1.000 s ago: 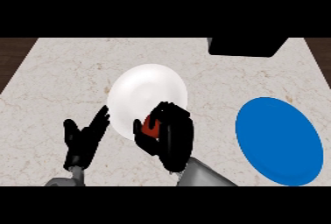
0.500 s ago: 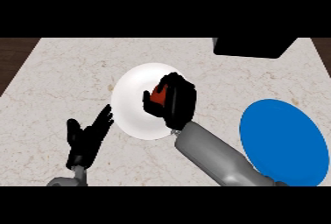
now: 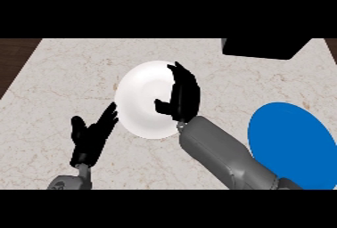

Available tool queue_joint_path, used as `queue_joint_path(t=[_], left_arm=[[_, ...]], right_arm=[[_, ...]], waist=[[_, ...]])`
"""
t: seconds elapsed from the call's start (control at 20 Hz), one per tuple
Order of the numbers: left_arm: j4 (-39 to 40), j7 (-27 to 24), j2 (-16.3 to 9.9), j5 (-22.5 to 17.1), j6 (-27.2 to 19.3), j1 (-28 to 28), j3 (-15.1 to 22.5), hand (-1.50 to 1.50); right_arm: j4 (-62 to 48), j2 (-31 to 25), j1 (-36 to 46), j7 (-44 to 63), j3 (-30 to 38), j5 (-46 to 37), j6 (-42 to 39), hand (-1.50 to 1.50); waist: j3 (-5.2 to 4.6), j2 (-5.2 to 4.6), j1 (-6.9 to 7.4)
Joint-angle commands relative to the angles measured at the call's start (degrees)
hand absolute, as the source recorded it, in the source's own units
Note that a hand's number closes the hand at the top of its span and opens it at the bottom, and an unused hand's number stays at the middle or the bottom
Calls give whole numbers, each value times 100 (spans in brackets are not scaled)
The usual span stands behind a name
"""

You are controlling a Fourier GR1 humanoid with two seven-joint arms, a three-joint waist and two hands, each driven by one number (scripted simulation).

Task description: Pick the bell pepper from the plate and place it in the plate

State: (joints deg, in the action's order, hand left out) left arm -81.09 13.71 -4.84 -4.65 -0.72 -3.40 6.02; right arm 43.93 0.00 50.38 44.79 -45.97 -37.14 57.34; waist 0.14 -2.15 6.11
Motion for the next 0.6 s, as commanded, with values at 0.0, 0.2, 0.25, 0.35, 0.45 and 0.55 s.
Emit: queue_joint_path(t=[0.0,0.2,0.25,0.35,0.45,0.55], left_arm=[[-57,-149,158,90,-23,202,199,0],[130,-29,43,-20,-5,-67,-46,0],[148,-294,19,87,-19,191,-2,0],[-30,217,111,46,-187,-164,-21,0],[-22,-65,-238,-176,155,156,-293,0],[44,6,27,32,-131,146,-104,0]], right_arm=[[83,0,-43,-947,17,779,382,-150],[495,-1,-131,-1815,269,1336,1009,-150],[447,-1,-97,-2103,484,1499,962,-150],[594,-1,-287,-2578,732,1939,885,-150],[670,-1,-507,-3135,902,2330,812,-150],[1214,-1,-766,-3602,927,2884,462,-150]], waist=[[8,-14,98],[9,0,-48],[7,18,-96],[15,37,-224],[6,66,-242],[6,106,-335]])
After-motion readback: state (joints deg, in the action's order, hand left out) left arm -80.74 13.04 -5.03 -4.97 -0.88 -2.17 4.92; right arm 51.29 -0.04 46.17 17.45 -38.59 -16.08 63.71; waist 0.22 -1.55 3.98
